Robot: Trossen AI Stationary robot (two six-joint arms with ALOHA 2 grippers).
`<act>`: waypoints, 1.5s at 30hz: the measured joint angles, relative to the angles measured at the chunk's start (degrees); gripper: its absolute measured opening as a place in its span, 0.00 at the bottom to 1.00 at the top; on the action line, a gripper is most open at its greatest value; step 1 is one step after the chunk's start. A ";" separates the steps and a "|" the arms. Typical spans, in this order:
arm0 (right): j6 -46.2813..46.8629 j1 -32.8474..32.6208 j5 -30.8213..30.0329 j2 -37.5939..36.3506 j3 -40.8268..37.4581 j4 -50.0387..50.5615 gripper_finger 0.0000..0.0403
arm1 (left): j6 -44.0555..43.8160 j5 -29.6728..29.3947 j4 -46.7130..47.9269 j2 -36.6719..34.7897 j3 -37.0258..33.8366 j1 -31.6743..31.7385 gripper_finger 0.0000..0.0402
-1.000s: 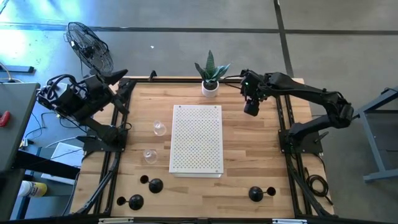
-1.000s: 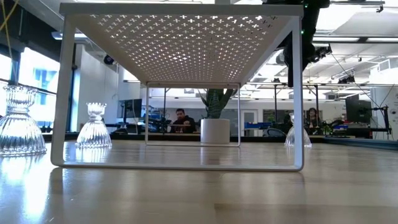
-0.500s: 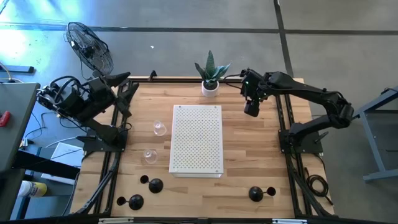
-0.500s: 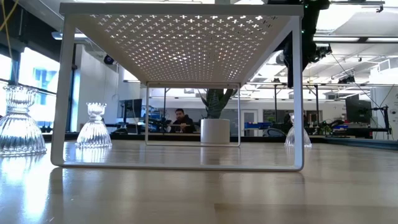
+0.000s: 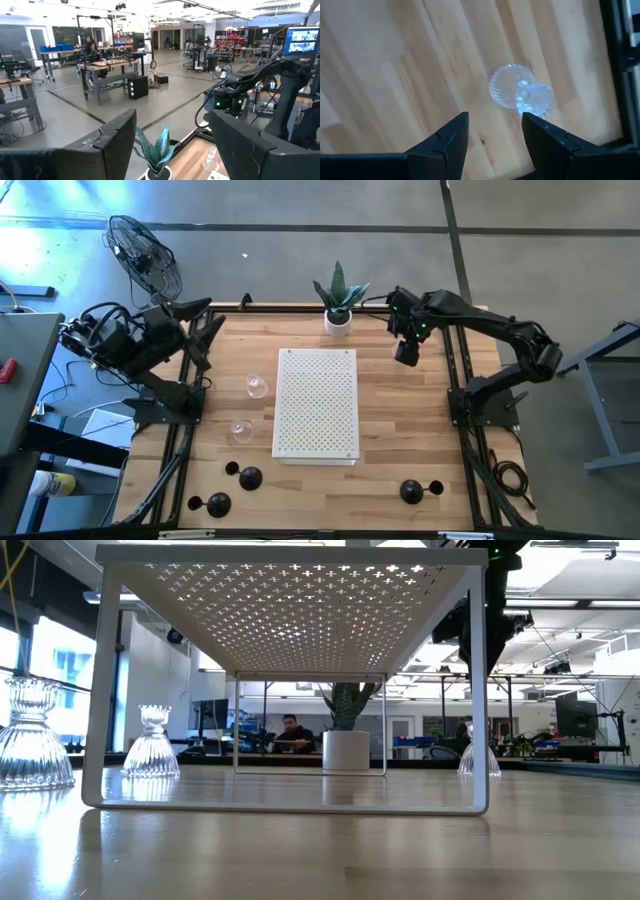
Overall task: Pick & Place candle stick holders
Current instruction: Put the top transparent glass candle holder on the shelf
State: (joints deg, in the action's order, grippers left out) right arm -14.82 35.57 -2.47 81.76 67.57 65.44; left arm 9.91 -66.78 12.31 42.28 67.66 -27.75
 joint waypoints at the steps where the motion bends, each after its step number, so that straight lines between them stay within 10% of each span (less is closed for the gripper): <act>1: -0.50 0.00 -0.93 0.07 0.00 0.00 0.44 | -0.17 0.00 0.57 0.01 -0.02 0.00 0.62; 45: -7.77 0.02 -1.89 -0.02 -6.56 -1.39 0.44 | -4.73 1.84 11.85 -0.02 -0.02 -0.01 0.62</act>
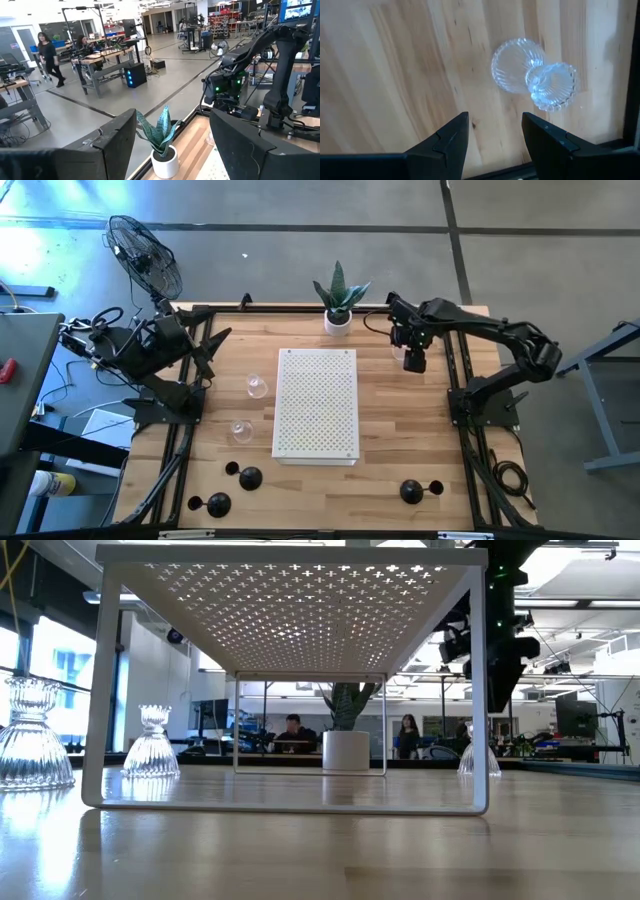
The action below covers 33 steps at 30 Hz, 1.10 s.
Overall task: Pick & Place candle stick holders
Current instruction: Put the top transparent glass candle holder on the shelf
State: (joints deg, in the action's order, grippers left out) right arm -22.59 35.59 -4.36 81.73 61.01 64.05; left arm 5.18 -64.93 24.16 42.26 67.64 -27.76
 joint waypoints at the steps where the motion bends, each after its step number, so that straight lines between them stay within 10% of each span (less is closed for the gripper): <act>1: 0.29 0.00 0.81 -0.25 0.55 0.47 0.44 | 0.01 0.00 0.00 0.00 0.00 0.00 0.62; 33: -3.69 -0.20 -1.86 -0.38 1.90 -6.47 0.44 | -2.63 0.06 2.52 0.00 0.00 -0.01 0.62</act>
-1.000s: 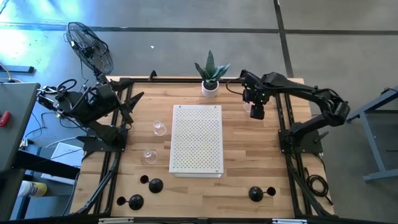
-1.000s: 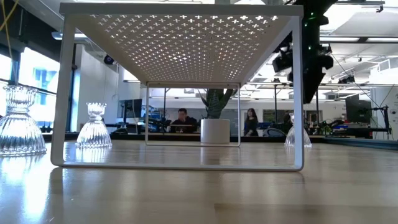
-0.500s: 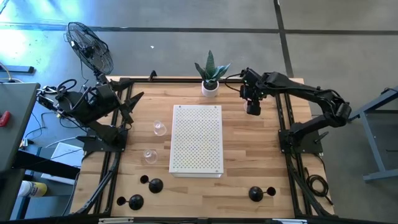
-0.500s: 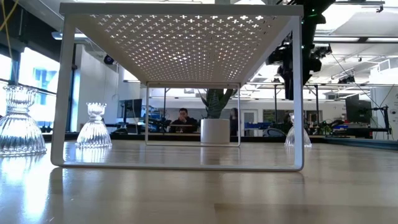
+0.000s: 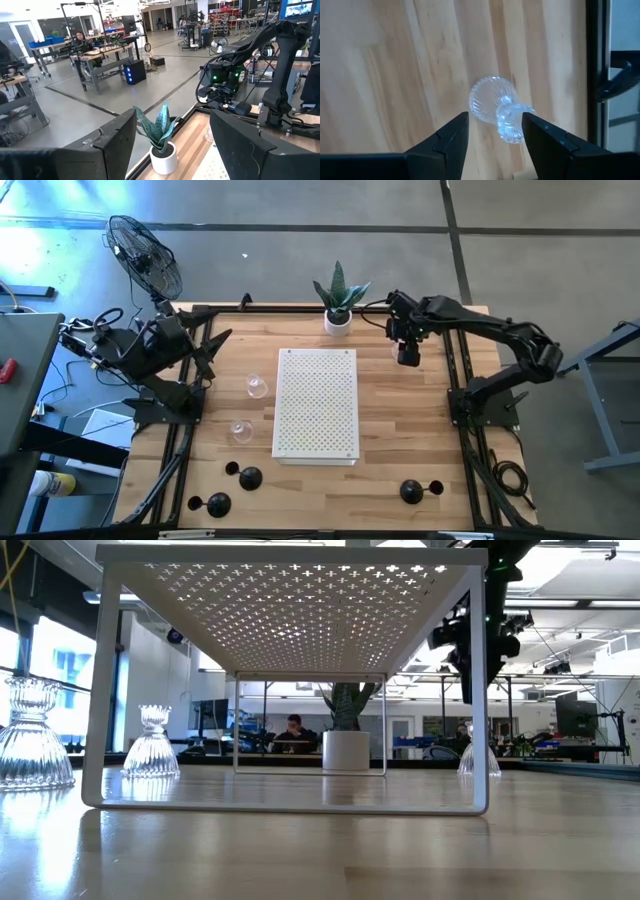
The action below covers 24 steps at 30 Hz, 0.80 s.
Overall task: Pick & Place candle stick holders
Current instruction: Put the top transparent glass candle holder on the shelf
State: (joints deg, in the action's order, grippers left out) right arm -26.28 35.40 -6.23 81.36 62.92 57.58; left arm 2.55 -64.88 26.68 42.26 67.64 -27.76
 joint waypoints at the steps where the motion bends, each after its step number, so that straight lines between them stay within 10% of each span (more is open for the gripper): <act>1: -0.35 0.00 -0.84 0.09 -0.01 -0.13 0.44 | -0.03 0.00 0.12 0.00 0.00 -0.01 0.62; 24: -1.20 2.58 2.17 0.09 -1.43 -0.99 0.44 | -0.07 4.08 0.52 0.00 0.00 -0.01 0.62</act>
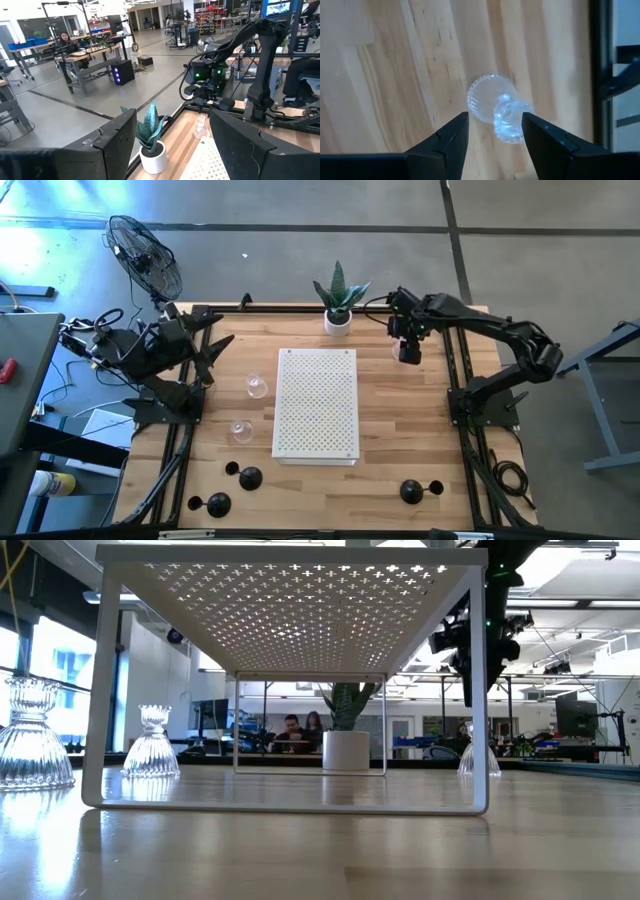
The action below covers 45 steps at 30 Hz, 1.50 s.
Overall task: Pick & Place candle stick holders
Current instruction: Put the top transparent glass candle holder on the shelf
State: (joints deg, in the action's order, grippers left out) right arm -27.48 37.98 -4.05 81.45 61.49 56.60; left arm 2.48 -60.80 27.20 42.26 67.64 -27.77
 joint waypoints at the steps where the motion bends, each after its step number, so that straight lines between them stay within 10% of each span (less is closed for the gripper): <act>1: -0.01 0.00 0.00 0.00 -1.02 -0.12 0.44 | 0.00 0.00 0.00 0.00 0.00 0.00 0.62; 45: 1.50 1.75 -1.24 -0.44 -11.88 -11.22 0.44 | 0.24 -3.78 -0.13 -0.02 0.00 0.02 0.62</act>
State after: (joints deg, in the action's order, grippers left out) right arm -25.98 39.72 -5.30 81.01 49.60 45.38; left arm 2.72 -64.58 27.07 42.24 67.64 -27.75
